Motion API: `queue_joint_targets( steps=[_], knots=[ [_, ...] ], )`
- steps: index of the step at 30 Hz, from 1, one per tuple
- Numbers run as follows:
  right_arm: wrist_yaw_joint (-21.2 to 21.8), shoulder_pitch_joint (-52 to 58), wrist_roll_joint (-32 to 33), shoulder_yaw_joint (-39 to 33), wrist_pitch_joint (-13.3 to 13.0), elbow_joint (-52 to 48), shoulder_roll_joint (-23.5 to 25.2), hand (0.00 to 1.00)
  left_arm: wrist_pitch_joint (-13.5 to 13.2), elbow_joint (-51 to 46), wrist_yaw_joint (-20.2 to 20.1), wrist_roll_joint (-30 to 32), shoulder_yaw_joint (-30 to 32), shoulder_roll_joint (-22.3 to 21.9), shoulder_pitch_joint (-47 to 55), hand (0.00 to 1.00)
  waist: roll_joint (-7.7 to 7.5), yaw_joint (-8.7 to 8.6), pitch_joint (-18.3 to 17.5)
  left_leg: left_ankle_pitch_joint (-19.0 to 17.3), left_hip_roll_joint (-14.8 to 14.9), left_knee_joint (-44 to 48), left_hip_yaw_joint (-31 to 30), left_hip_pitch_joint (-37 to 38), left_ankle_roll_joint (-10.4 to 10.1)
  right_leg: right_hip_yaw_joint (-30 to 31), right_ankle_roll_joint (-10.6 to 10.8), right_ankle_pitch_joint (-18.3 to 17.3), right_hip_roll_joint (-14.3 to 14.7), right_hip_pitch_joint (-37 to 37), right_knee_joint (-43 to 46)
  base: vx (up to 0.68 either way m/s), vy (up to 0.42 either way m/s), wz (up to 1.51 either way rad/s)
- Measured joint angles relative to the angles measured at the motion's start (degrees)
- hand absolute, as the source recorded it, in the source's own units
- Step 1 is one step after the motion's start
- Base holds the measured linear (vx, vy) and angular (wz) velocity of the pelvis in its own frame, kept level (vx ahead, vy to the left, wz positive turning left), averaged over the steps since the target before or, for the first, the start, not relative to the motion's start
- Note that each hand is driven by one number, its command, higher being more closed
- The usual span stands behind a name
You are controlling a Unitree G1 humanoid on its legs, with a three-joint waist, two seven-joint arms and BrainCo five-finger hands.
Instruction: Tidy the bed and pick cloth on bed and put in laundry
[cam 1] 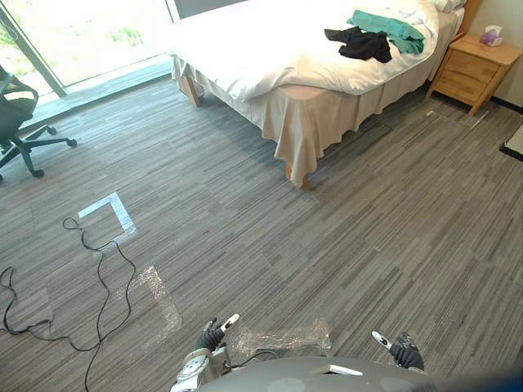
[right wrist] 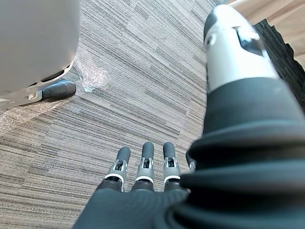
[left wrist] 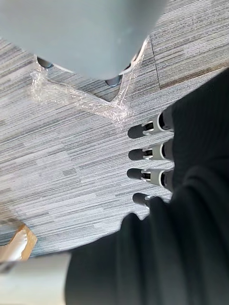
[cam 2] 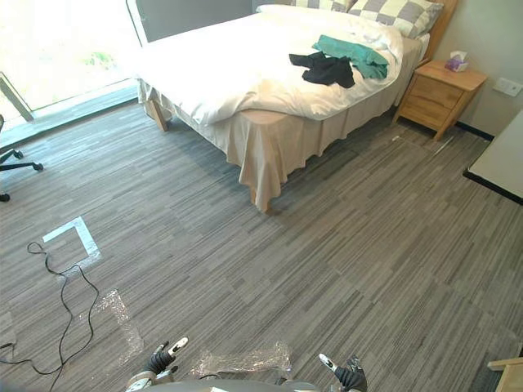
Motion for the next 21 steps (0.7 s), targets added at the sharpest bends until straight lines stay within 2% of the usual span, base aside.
queue_joint_targets(
  steps=[3,4,6,7,8,9,10,11,12,13,14,15,16,17,18,19,20,21],
  knots=[
    [-1.16,0.01,0.05,-0.05,0.0,-0.02,-0.02,0.0,0.13,0.0,-0.67,0.29,0.44,0.15,-0.07,0.0,-0.3,-0.24,0.08,-0.19,0.16,0.19,0.26,-0.44,0.34,0.32,-1.28,-0.69,0.12,-1.1,1.07,0.0,-0.035,-0.06],
    [-1.53,-0.08,0.24,-0.13,-0.01,-0.33,-0.05,0.0,0.08,-0.01,-1.14,0.71,0.39,0.14,-0.5,0.0,-0.11,-0.28,0.87,-0.23,0.55,0.43,1.19,-0.35,0.36,0.62,-1.73,-2.64,0.1,-3.26,5.53,0.01,-0.018,-0.22],
    [-1.56,-0.65,2.87,-0.12,0.01,-0.32,0.0,0.0,0.04,-0.08,-1.73,0.77,0.3,0.68,-1.26,0.0,-0.35,-0.3,2.43,-0.88,0.98,1.89,2.72,-0.42,0.68,0.52,-0.76,-7.77,-0.84,-8.9,17.57,-0.02,-0.021,-0.41],
    [-0.67,-1.14,8.1,-0.13,0.04,-0.24,0.54,0.0,0.01,-0.23,-1.88,0.72,0.3,1.22,-1.81,0.0,-1.22,-0.24,3.71,-1.78,1.43,3.56,5.09,-0.48,0.77,-2.29,1.72,-10.93,-2.68,-13.78,27.24,-0.04,-0.027,-0.59],
    [-0.1,-1.17,10.56,-0.16,0.03,-0.23,1.09,0.0,0.01,-0.36,-1.93,0.74,0.3,1.91,-1.84,0.0,-1.52,-0.1,4.29,-2.07,1.44,3.94,6.58,-0.47,0.74,-5.44,1.65,-13.26,-4.45,-15.18,30.16,-0.04,-0.033,-0.79],
    [0.52,-1.16,13.86,-0.23,-0.01,-0.12,1.94,0.0,0.03,-0.36,-1.95,0.79,0.31,3.03,-1.95,0.0,-2.71,-0.01,4.69,-2.78,1.41,4.67,8.19,-0.1,0.11,-9.45,0.97,-14.54,-7.28,-16.15,33.26,0.02,-0.04,-0.89],
    [0.34,-1.14,15.95,-0.35,-0.08,0.62,2.81,0.0,0.13,-0.02,-1.98,0.8,0.33,4.48,-1.86,0.0,-3.89,0.06,4.89,-4.05,1.77,6.05,9.97,0.75,-0.99,-12.05,0.77,-14.31,-10.06,-16.91,33.45,0.1,-0.114,-1.13],
    [0.11,-1.06,15.89,-0.55,-0.05,1.15,2.98,0.0,0.32,1.4,-2.25,0.85,0.31,5.25,-1.99,0.0,-4.1,-0.4,5.18,-5.13,3.17,7.68,11.69,1.63,-2.17,-13.23,-0.83,-14.45,-9.56,-16.31,32.75,0.13,-0.153,-0.88],
    [-0.21,-1.0,15.69,-0.85,-0.05,1.16,2.9,0.0,0.59,2.14,-2.46,0.87,0.18,5.32,-2.24,0.0,-3.85,-1.03,5.16,-5.36,4.17,8.19,12.16,1.68,-2.54,-13.51,-0.95,-14.3,-8.66,-15.5,32.06,0.15,-0.211,-0.57],
    [-0.93,-1.02,15.19,-1.82,0.03,1.06,2.42,0.0,0.94,2.32,-2.63,0.92,-0.71,5.49,-2.65,0.0,-3.34,-2.2,5.38,-5.47,5.41,8.08,12.38,1.99,-2.71,-13.74,-0.42,-14.01,-7.42,-15.22,31.92,0.1,-0.165,-0.18],
    [-1.4,-1.03,14.6,-2.48,0.07,1.02,2.04,0.0,1.07,2.25,-2.9,1.09,-1.41,5.14,-2.93,0.0,-2.46,-2.75,5.93,-5.7,6.21,7.87,12.35,2.61,-3.08,-14.36,1.22,-13.73,-7.3,-15.83,34.12,0.14,-0.172,-0.24],
    [-2.32,-1.55,13.21,-3.33,0.14,0.71,0.94,0.0,1.44,2.6,-3.47,2.21,-2.25,3.68,-4.95,0.0,-0.08,-3.07,8.52,-5.91,7.86,7.36,12.84,4.27,-4.04,-14.93,3.34,-14.28,-8.67,-20.9,44.15,0.07,-0.146,-0.21],
    [-3.04,-1.5,11.89,-3.49,0.62,0.8,0.59,0.0,1.52,3.66,-4.13,3.32,-2.47,2.67,-6.28,0.0,0.8,-3.7,9.05,-6.47,9.86,7.35,13.47,5.2,-4.57,-14.59,1.91,-16.18,-9.26,-24.44,43.25,0.12,-0.198,-0.22],
    [-3.31,-1.47,11.2,-3.49,0.96,0.79,0.64,0.0,1.54,4.16,-4.27,3.64,-2.35,2.66,-6.1,0.0,1.16,-3.67,9.3,-6.79,10.55,7.3,13.69,5.73,-5.11,-14.11,1.93,-15.69,-9.63,-25.97,41.87,0.11,-0.252,-0.15],
    [-3.83,-0.28,10.49,-4.04,1.37,0.65,1.76,0.0,1.19,4.03,-5.16,4.82,-2.14,3.62,-5.66,0.0,0.02,-3.79,8.86,-7.38,10.8,7.21,14.17,6.64,-6.39,-10.95,2.77,-11.18,-12.2,-30.04,37.45,0.17,-0.275,-0.04],
    [-3.97,0.59,9.81,-4.44,1.42,0.66,2.27,0.0,1.08,4.0,-5.49,5.22,-1.75,3.92,-5.55,0.0,-1.03,-3.92,8.79,-7.81,10.76,7.25,14.21,7.63,-7.05,-10.05,2.86,-9.41,-13.57,-30.4,35.08,0.24,-0.352,-0.01],
    [-4.07,1.81,8.76,-4.73,1.74,0.74,2.5,0.0,0.87,3.94,-5.97,5.4,-0.76,4.15,-5.42,0.0,-1.8,-3.89,8.81,-8.64,11.4,7.25,14.33,9.72,-7.95,-10.97,1.61,-4.94,-15.27,-30.38,36.31,0.35,-0.39,-0.04],
    [-4.08,3.64,7.78,-5.78,2.33,0.68,2.47,0.0,0.54,3.91,-6.33,6.16,0.82,4.01,-4.83,0.0,-1.6,-4.11,7.65,-10.32,13.52,7.03,15.41,11.44,-4.52,-12.34,-1.88,-8.14,-14.17,-31.35,41.5,0.48,-0.452,-0.11]
  ],
)
